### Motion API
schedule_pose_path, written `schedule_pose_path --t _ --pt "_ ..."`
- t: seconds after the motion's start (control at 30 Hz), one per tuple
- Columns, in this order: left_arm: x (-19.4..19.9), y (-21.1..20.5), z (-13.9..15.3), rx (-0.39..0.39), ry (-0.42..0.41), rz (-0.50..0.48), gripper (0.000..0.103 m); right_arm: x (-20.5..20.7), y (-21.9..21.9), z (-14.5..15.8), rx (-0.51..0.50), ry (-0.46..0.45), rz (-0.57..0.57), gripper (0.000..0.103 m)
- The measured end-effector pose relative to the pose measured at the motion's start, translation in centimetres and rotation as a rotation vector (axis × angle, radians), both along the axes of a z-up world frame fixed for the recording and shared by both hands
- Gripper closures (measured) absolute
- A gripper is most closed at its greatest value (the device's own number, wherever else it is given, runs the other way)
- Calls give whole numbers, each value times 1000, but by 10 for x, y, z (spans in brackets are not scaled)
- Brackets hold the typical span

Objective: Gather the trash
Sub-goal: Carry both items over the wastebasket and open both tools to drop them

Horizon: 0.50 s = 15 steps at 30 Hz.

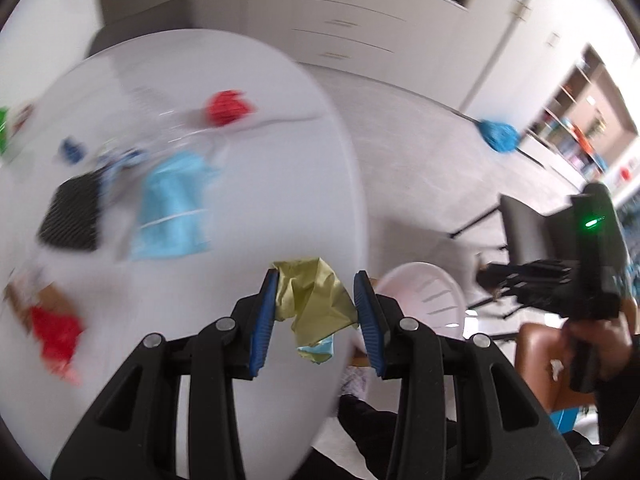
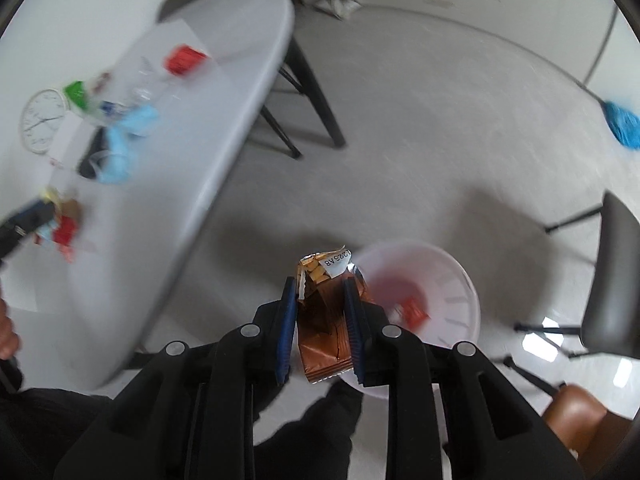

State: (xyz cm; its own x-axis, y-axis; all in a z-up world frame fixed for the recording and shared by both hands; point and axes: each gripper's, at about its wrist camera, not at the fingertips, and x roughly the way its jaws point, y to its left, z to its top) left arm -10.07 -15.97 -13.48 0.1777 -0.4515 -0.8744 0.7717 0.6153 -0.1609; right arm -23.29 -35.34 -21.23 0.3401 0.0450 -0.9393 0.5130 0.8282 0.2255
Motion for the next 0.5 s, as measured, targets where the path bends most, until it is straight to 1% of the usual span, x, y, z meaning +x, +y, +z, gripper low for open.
schedule_pose_path --t 0.03,0.1,0.13,0.17,0.2,0.23,0.27,0.3,0.37,0.4,0.5 --pt "-8 -15 -1 1 4 -30 65 -5 -4 -6 7 8 -3 77" --pt "-21 -37 -2 -3 11 -70 65 -15 -12 -21 23 39 -13 71" --pt "-27 -46 -3 -4 14 -88 65 -19 -16 -26 22 52 -17 70" --pt "-32 -55 -4 -4 20 -102 65 -22 -18 -29 26 58 -17 65" --pt "-40 -67 -7 -4 37 -122 65 -28 -23 -32 34 63 -19 55" --pt "-43 -73 -8 -2 45 -131 65 -31 -27 -33 34 65 -25 47" --pt "-49 -82 -10 0 52 -148 65 -35 -31 -32 32 67 -32 36" --pt "-55 -89 -12 4 52 -161 65 -37 -35 -31 31 66 -39 30" --pt "-65 -101 -14 13 49 -189 65 -42 -42 -27 23 57 -56 27" --pt "-70 -108 -16 19 49 -204 65 -46 -46 -25 16 55 -63 23" --pt "-84 -125 -22 30 66 -249 65 -59 -58 -15 -39 64 -98 20"
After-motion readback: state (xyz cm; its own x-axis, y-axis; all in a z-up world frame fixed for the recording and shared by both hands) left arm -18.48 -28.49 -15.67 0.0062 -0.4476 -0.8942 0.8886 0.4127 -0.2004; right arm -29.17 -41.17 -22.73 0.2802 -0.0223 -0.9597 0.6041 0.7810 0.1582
